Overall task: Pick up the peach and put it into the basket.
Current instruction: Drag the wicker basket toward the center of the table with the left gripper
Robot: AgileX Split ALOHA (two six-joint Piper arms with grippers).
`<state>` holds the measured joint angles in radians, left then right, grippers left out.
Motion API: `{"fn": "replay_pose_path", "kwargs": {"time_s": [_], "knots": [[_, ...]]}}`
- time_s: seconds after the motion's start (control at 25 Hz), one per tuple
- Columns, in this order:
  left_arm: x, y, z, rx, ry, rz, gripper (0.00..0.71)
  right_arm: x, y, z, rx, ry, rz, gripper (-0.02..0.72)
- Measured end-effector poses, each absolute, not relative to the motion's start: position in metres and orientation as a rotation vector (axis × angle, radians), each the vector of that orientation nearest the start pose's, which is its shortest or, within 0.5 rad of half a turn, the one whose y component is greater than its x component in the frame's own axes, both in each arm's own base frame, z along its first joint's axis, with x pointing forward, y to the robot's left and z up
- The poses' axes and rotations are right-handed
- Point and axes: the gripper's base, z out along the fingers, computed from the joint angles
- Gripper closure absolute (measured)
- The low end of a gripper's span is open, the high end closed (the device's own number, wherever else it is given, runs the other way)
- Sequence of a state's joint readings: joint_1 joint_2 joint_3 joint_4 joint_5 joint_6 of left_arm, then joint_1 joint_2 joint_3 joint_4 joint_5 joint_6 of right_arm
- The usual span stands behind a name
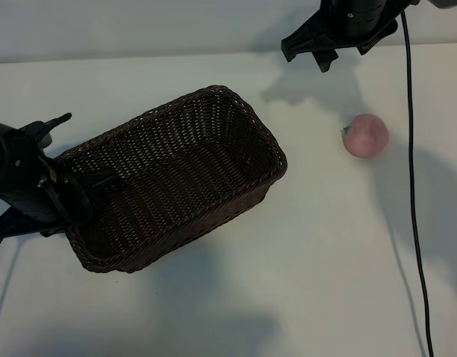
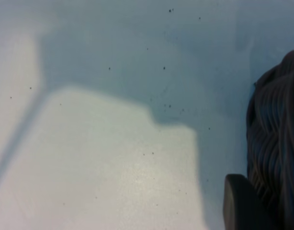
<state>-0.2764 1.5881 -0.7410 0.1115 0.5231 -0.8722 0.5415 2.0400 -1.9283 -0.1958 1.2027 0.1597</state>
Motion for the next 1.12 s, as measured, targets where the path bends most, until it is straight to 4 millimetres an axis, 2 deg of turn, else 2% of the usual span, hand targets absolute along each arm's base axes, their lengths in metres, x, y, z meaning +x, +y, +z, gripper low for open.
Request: {"fn": "replay_pose_path", "kwargs": {"time_s": [0.4,0.6,0.8,1.12], "knots": [[0.26,-0.073,0.162,-0.674,2.764,-0.221,0.586,0.389,0.215,0.289,-0.575,2.692,-0.089,0.17],[0.259,-0.075,0.162,-0.596,2.784,-0.243,0.592,0.389,0.215,0.289,-0.575,2.692,-0.089,0.17],[0.26,-0.069,0.163,-0.561,2.814,-0.229,0.593,0.389,0.215,0.289,-0.575,2.692,-0.089,0.17],[0.274,-0.049,0.202,-0.445,2.834,-0.24,0.609,0.389,0.215,0.289,-0.575,2.692,-0.089,0.17]]}}
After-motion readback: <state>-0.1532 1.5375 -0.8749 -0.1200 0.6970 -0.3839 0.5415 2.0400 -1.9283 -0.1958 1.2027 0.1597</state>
